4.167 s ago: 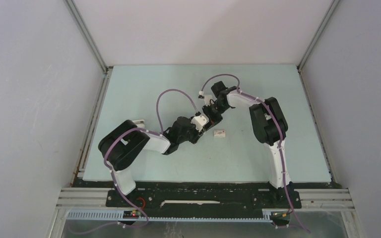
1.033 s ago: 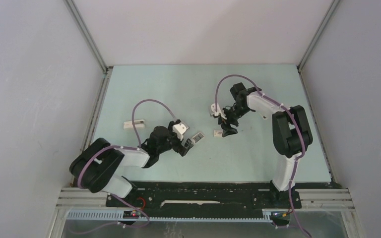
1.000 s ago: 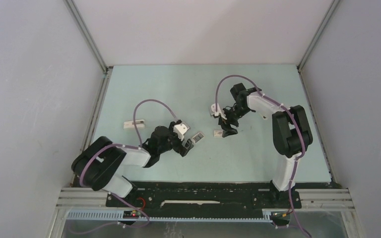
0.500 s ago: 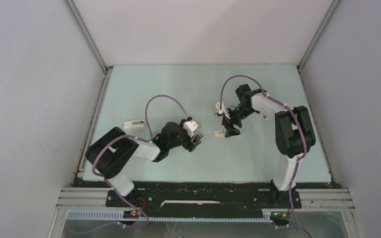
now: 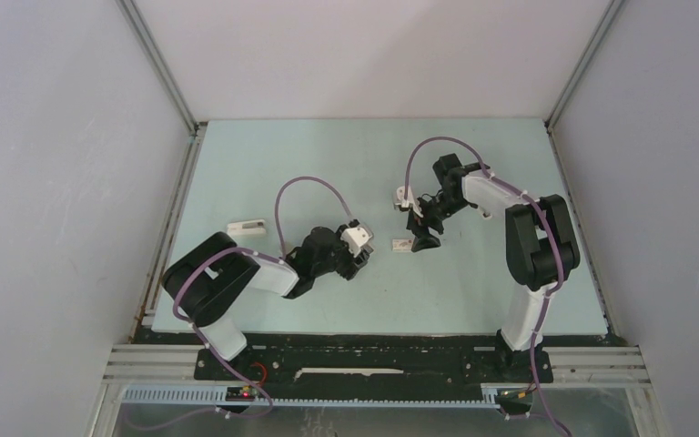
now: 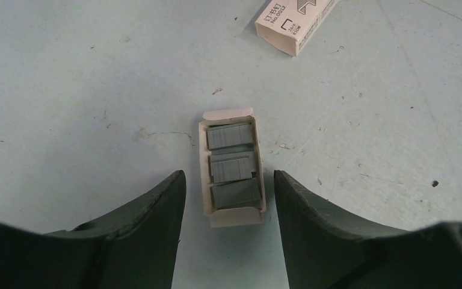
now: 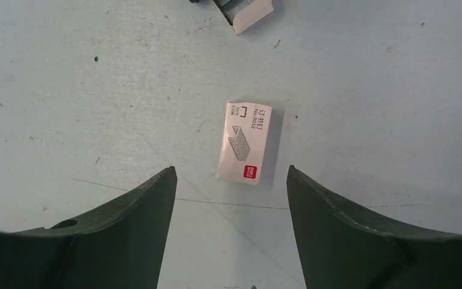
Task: Unload the staples from the stapler
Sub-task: Close the staple box at the center of the board.
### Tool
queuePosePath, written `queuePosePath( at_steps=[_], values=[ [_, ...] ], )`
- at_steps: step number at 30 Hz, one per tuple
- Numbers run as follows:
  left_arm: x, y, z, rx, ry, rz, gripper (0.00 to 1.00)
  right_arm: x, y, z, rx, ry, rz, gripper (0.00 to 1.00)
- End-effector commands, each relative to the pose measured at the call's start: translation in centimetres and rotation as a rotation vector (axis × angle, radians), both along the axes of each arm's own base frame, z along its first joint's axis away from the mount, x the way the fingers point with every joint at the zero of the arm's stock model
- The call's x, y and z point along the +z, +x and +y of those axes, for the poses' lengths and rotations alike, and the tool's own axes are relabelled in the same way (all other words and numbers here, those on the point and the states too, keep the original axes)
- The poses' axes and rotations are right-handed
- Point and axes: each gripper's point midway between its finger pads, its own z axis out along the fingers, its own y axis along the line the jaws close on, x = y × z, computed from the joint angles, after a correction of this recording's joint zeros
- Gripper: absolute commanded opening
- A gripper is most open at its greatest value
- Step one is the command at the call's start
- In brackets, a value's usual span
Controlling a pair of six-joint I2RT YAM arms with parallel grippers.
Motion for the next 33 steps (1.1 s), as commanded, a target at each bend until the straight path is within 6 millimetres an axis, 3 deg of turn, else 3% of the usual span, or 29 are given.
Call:
queuePosePath(
  at_steps=[1,9,26,33],
  values=[
    [0.0,1.1,-0.1,0.017,0.064,-0.053,0.6,1.9,0.2,0.3,-0.008,0.041,-0.035,0.77],
    [-0.3,0.2,-0.1,-0.022,0.084,-0.051,0.39,1.9,0.2,0.3,-0.005,0.037,-0.042,0.76],
    [-0.2,-3.5,-2.1,-0.216,0.085,-0.064,0.4,2.5,-1.5,0.7,0.067,0.075,-0.066,0.76],
    [-0.6,-4.4,-1.9,-0.23,0.098,-0.064,0.4,2.1,-2.1,0.5,0.103,0.075,-0.083,0.76]
  ],
)
